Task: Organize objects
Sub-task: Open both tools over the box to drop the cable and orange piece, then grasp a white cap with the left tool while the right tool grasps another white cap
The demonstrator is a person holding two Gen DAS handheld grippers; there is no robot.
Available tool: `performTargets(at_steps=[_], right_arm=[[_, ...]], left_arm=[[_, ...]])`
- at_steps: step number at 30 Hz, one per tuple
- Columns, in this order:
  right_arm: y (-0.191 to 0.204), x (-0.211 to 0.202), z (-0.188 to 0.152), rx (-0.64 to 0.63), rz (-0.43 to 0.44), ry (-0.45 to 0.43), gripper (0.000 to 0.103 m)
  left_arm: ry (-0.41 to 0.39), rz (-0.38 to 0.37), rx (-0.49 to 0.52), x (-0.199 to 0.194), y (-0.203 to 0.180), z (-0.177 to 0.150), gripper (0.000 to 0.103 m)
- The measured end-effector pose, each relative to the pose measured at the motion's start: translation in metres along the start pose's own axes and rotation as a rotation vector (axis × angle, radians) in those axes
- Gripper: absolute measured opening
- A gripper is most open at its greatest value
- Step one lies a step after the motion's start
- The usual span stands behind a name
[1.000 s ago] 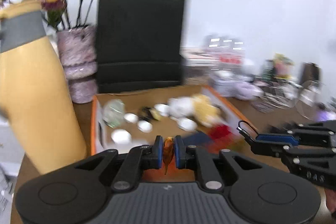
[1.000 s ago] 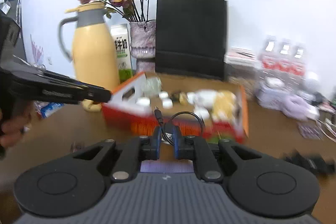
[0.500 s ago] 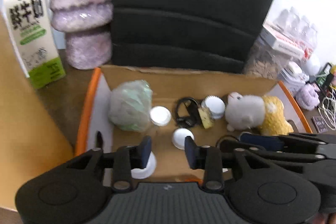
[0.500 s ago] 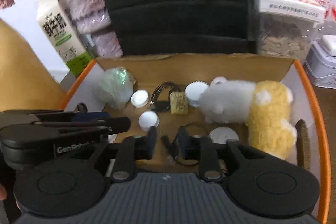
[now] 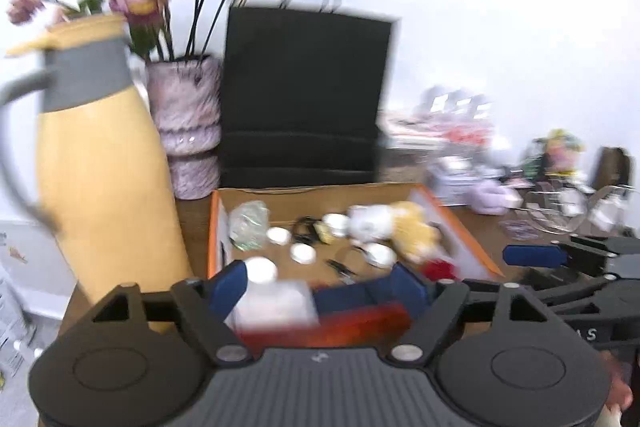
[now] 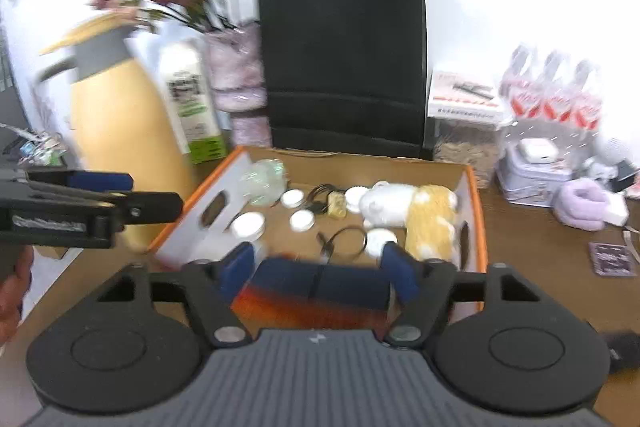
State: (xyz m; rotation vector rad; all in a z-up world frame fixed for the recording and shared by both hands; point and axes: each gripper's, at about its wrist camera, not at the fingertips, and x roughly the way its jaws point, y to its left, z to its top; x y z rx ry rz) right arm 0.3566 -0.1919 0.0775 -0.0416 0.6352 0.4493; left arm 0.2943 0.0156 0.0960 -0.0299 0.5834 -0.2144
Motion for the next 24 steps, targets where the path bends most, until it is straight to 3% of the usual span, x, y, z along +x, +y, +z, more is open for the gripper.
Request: performTargets(at_steps=[6,8,11,15,18,21,24], right_arm=[[0.030,-0.120,-0.101,-0.034,0.037,-0.104,0.096],[0.037,-0.151,-0.139,-0.018,0.053,-0.115,0.101],[0.041,-0.182,-0.192,-0.004,0.006,-0.081,0.101],[0.038,-0.203,-0.233,0.076,-0.030,0.020,0.100],[0.043,-0.220,-0.246,0.042,-0.040,0.006,0.100],[0.044,-0.221,-0.244,0.045,-0.048,-0.032,0.100],[0.045,-0.208,-0.240,0.054,-0.064,-0.043,0.096]], left_arm=[[-0.066,-0.119,0.002,-0.108,-0.036,-0.112,0.092],[-0.039,-0.148,-0.014,-0.122,-0.046,-0.154,0.095],[0.060,-0.115,0.008,-0.130,-0.065,-0.207,0.092],[0.106,-0.115,0.025,-0.140,-0.075,-0.231,0.089],[0.090,-0.149,0.029,-0.139,-0.079,-0.233,0.088],[0.085,-0.138,0.043,-0.122,-0.085,-0.236,0.072],[0.077,-0.126,0.059,-0.103,-0.092,-0.239,0.063]])
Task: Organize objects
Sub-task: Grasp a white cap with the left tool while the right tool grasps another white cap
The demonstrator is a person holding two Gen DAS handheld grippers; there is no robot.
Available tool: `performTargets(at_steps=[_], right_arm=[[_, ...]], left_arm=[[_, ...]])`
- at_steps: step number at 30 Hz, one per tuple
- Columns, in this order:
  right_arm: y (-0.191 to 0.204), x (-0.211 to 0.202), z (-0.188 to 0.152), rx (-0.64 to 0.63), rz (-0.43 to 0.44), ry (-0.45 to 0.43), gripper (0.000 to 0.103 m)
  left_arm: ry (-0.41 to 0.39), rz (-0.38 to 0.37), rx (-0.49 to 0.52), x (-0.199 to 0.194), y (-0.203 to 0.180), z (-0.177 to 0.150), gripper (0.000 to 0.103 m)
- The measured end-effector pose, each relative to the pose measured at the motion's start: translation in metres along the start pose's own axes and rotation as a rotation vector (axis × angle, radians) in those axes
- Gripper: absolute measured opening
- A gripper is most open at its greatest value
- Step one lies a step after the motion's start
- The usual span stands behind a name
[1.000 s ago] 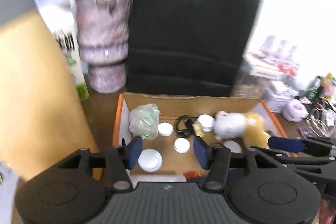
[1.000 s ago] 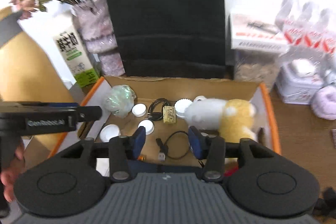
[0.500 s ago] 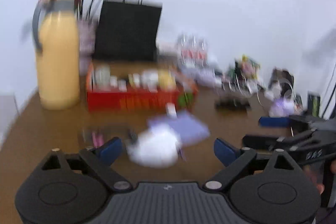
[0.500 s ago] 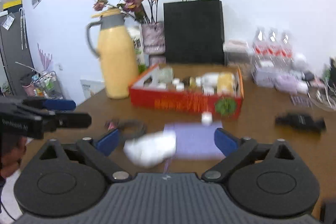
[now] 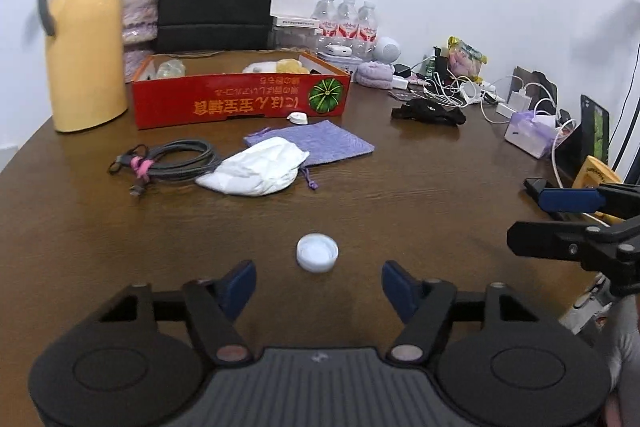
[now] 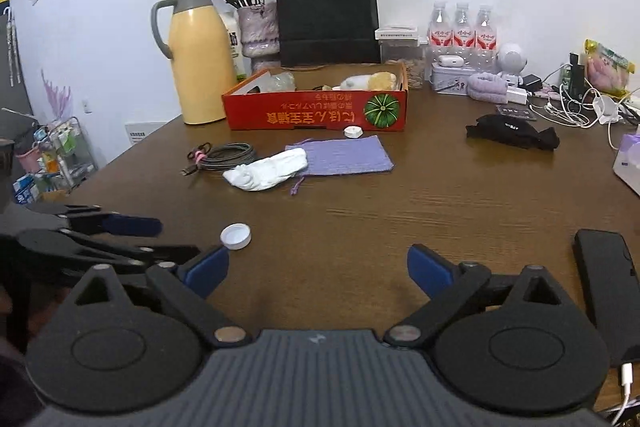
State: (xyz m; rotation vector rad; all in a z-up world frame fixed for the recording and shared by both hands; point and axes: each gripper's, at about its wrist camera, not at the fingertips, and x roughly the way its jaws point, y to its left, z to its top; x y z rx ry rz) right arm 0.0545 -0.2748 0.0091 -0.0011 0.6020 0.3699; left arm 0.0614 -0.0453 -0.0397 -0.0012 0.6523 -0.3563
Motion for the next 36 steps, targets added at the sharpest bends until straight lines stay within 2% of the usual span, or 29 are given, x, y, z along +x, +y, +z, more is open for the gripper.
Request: performTargets(at_steps=[2,4,8,13,17,21,24,25,27,28,36], right_arm=[[-0.003,0.010,0.000,0.015,0.005,0.011,0.093],[-0.004,0.020,0.001,0.014,-0.002,0.023,0.090],[-0.006,0.041,0.008,0.007,-0.024,0.031,0.082],[-0.011,0.075,0.024,-0.013,-0.023,0.045,0.078],[-0.013,0.122,0.051,-0.054,-0.017,0.050,0.071],[-0.021,0.188,0.092,-0.065,-0.024,0.046,0.065],[-0.028,0.240,0.118,-0.053,-0.054,0.060,0.064],[-0.029,0.258,0.125,-0.055,-0.067,0.065,0.061],[-0.031,0.289,0.131,-0.043,-0.100,0.101,0.044],[-0.033,0.302,0.133,-0.026,-0.106,0.122,0.031],[-0.022,0.312,0.127,-0.071,-0.087,0.092,0.027]], left_arm=[[0.005,0.014,0.017,0.017,-0.004,0.003,0.055],[0.021,0.020,0.022,0.032,-0.004,0.005,0.053],[0.022,0.031,0.029,0.048,-0.001,0.010,0.027],[0.004,0.028,-0.037,0.050,0.021,0.028,0.027],[-0.035,0.022,-0.061,0.061,0.050,0.066,0.027],[-0.056,0.042,-0.046,0.100,0.081,0.118,0.027],[-0.040,0.050,-0.046,0.142,0.100,0.149,0.027],[-0.026,0.046,-0.051,0.152,0.106,0.155,0.027],[-0.039,0.047,-0.085,0.166,0.116,0.160,0.027],[-0.039,0.049,-0.101,0.169,0.120,0.160,0.027],[-0.045,0.076,-0.093,0.166,0.123,0.154,0.027]])
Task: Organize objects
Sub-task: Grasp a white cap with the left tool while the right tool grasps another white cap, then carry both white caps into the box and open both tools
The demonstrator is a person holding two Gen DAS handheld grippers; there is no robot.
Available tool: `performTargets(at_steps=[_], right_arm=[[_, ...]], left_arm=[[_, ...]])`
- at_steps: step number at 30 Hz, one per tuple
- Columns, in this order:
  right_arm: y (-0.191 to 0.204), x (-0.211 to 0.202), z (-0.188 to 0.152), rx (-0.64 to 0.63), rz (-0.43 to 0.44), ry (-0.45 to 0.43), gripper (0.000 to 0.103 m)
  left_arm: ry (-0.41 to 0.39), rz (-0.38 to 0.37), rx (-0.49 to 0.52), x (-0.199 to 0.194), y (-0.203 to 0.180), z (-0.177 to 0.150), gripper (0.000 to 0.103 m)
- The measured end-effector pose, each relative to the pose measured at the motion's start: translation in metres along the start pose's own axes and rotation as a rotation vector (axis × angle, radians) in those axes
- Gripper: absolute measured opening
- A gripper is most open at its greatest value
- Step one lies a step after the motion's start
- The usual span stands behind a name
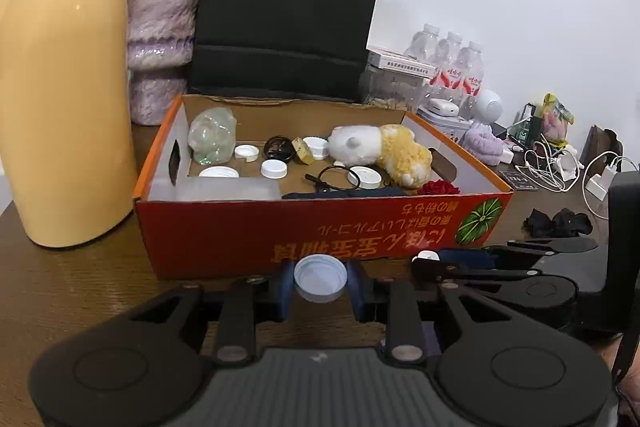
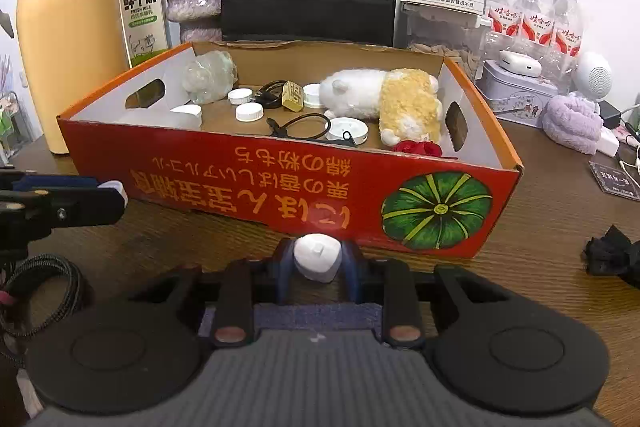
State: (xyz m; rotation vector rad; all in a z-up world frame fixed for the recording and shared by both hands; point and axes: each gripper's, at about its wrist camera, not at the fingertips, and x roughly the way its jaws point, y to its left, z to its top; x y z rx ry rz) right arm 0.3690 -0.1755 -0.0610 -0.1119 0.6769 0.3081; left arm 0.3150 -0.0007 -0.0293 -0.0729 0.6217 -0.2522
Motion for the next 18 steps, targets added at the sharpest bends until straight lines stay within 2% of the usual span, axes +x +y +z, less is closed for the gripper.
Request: performTargets(at_steps=[4,6,10,13,15,18], right_arm=[[-0.002,-0.005,-0.001,0.034,0.027,0.002,0.027],[0.002,-0.018,-0.002,0.024,0.029,-0.020,0.027],[0.010,-0.079,-0.018,0.026,0.026,-0.104,0.027],[0.010,-0.144,-0.055,0.061,0.037,-0.136,0.027],[0.009,-0.181,-0.091,0.110,0.057,-0.104,0.027],[0.013,-0.228,-0.140,0.100,0.053,-0.050,0.027]], left_arm=[[0.017,0.048,0.030,0.003,-0.006,-0.007,0.027],[0.001,0.048,0.037,-0.007,-0.011,-0.010,0.027],[-0.067,0.031,-0.008,-0.066,-0.024,-0.027,0.027],[-0.084,0.022,-0.043,-0.120,-0.035,-0.060,0.027],[-0.079,0.023,-0.053,-0.153,-0.042,-0.087,0.027],[-0.018,0.011,-0.084,-0.192,-0.049,-0.124,0.027]])
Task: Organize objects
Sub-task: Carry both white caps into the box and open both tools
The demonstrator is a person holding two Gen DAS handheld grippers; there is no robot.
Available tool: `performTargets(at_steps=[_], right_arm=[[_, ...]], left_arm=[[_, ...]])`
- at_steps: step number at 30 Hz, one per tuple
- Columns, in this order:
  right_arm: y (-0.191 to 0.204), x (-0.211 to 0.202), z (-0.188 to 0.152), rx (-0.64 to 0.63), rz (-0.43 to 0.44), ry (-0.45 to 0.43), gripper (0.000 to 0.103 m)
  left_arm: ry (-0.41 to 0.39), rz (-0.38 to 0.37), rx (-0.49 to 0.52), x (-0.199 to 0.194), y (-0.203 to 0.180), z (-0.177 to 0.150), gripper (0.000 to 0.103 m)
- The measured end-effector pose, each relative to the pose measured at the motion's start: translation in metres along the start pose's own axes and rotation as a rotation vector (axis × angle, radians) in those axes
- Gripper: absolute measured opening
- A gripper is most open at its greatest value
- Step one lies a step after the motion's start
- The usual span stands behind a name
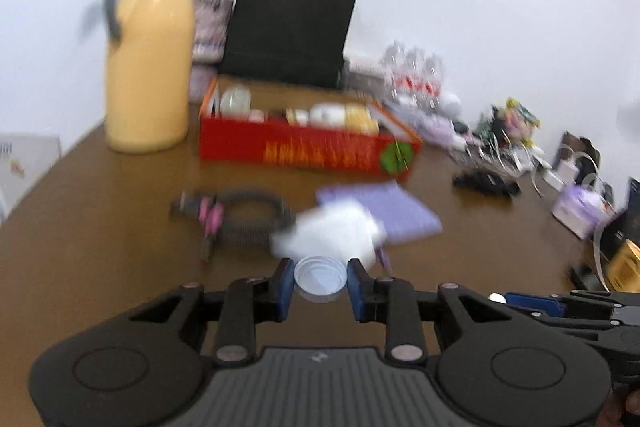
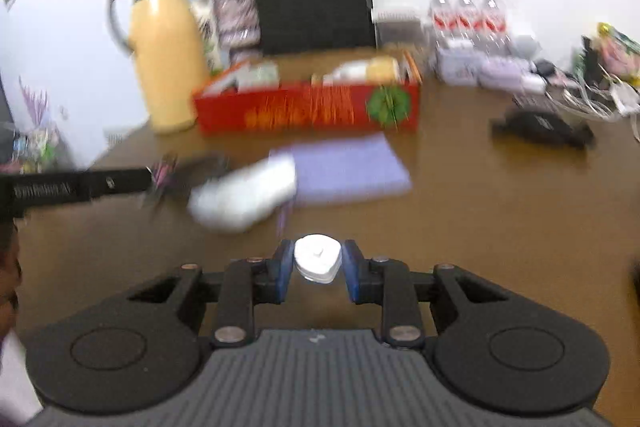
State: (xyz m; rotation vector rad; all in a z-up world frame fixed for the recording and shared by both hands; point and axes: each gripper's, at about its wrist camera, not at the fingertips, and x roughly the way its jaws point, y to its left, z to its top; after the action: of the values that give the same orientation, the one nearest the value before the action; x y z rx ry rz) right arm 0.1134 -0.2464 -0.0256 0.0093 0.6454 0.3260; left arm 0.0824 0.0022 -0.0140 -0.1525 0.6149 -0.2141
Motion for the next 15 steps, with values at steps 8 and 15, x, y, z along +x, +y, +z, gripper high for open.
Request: performTargets(at_steps=[8,15], right_arm=[[0.013,-0.074,-0.045,-0.023,-0.011,-0.006,0.027],[0.035,-0.089,-0.029,-0.084,0.056,-0.107,0.027]], left_arm=[[-0.056,0.056,0.051,-0.069,-0.014,-0.025,0.027],[-0.092,0.054,0.076,-0.081,-0.023,-0.023,0.027]])
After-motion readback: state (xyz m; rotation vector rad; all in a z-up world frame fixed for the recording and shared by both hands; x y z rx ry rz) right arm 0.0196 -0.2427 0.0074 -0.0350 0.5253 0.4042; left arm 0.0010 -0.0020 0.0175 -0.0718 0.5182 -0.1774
